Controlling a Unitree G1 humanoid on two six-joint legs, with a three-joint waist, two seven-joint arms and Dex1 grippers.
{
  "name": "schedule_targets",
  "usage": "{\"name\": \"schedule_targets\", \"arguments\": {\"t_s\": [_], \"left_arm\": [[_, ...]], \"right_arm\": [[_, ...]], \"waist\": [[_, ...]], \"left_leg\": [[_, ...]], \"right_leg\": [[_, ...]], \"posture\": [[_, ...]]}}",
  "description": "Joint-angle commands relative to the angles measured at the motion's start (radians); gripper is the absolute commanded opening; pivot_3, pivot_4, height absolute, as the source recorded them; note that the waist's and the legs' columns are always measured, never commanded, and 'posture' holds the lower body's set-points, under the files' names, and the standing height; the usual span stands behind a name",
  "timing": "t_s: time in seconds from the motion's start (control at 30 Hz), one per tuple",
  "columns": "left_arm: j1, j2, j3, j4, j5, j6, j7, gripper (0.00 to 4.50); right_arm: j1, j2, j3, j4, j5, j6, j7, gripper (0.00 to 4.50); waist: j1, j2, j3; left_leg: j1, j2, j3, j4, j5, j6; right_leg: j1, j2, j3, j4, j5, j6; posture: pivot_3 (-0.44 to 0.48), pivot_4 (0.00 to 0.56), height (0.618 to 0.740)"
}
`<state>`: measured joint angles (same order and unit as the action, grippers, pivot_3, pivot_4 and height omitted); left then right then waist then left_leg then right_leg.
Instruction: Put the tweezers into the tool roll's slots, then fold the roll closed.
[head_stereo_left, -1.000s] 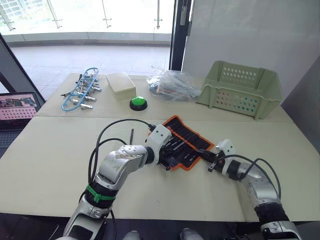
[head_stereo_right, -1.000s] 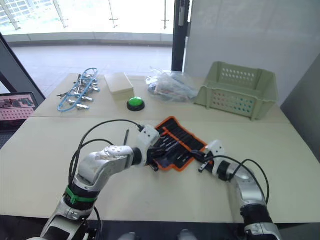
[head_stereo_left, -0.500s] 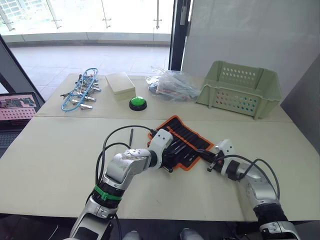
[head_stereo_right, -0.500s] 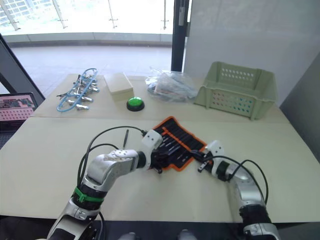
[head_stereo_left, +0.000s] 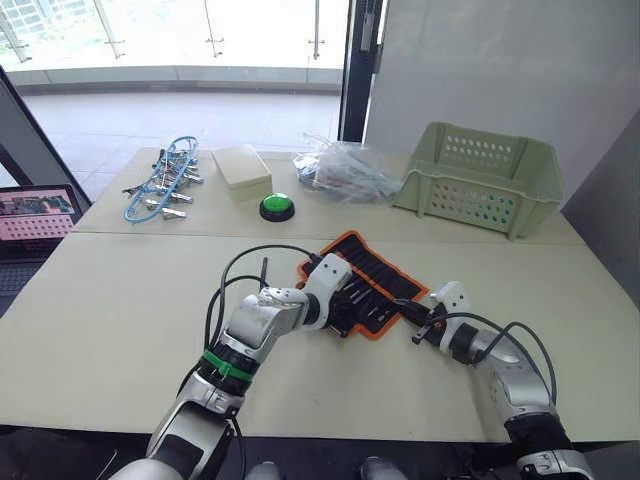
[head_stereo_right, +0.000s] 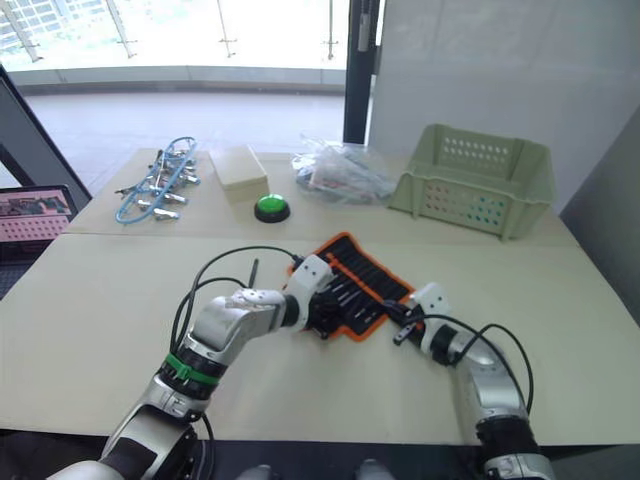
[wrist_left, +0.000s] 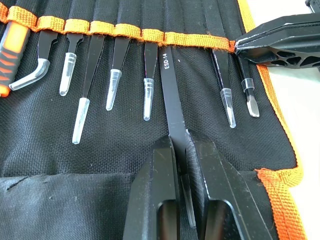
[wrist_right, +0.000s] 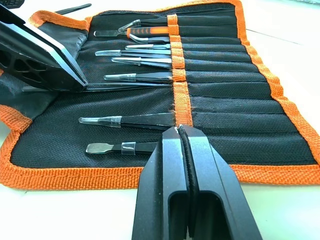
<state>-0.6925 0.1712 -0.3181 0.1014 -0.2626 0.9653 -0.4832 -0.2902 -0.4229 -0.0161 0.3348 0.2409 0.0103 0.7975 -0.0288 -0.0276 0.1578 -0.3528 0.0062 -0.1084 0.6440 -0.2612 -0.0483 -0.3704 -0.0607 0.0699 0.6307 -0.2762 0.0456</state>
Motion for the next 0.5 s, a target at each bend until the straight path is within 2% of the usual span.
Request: {"name": "schedule_targets", "arguments": {"t_s": [0.03, 0.3, 0.5], "left_arm": [[-0.02, -0.012, -0.028, -0.007, 0.014, -0.017, -0.026, 0.05], [-0.011, -0.002, -0.034, -0.036, 0.029, 0.014, -0.045, 0.05], [-0.04, -0.012, -0.016, 0.011, 0.044, -0.012, -0.036, 0.05]], "right_arm": [[0.036, 0.009, 0.033, 0.043, -0.036, 0.035, -0.007, 0.0], [0.027, 0.019, 0.037, 0.056, -0.037, 0.03, -0.013, 0.0], [0.004, 0.027, 0.041, 0.088, -0.046, 0.02, -0.012, 0.0]], "waist": [[0.0, 0.0, 0.0], [-0.003, 0.0, 0.0], [-0.011, 0.0, 0.0]], "left_leg": [[0.0, 0.0, 0.0, 0.0, 0.0, 0.0], [0.0, 0.0, 0.0, 0.0, 0.0, 0.0], [0.0, 0.0, 0.0, 0.0, 0.0, 0.0]], "right_leg": [[0.0, 0.0, 0.0, 0.0, 0.0, 0.0], [0.0, 0.0, 0.0, 0.0, 0.0, 0.0], [0.0, 0.0, 0.0, 0.001, 0.0, 0.0]], "posture": [[0.0, 0.15, 0.74], [0.0, 0.15, 0.74], [0.0, 0.15, 0.74]]}}
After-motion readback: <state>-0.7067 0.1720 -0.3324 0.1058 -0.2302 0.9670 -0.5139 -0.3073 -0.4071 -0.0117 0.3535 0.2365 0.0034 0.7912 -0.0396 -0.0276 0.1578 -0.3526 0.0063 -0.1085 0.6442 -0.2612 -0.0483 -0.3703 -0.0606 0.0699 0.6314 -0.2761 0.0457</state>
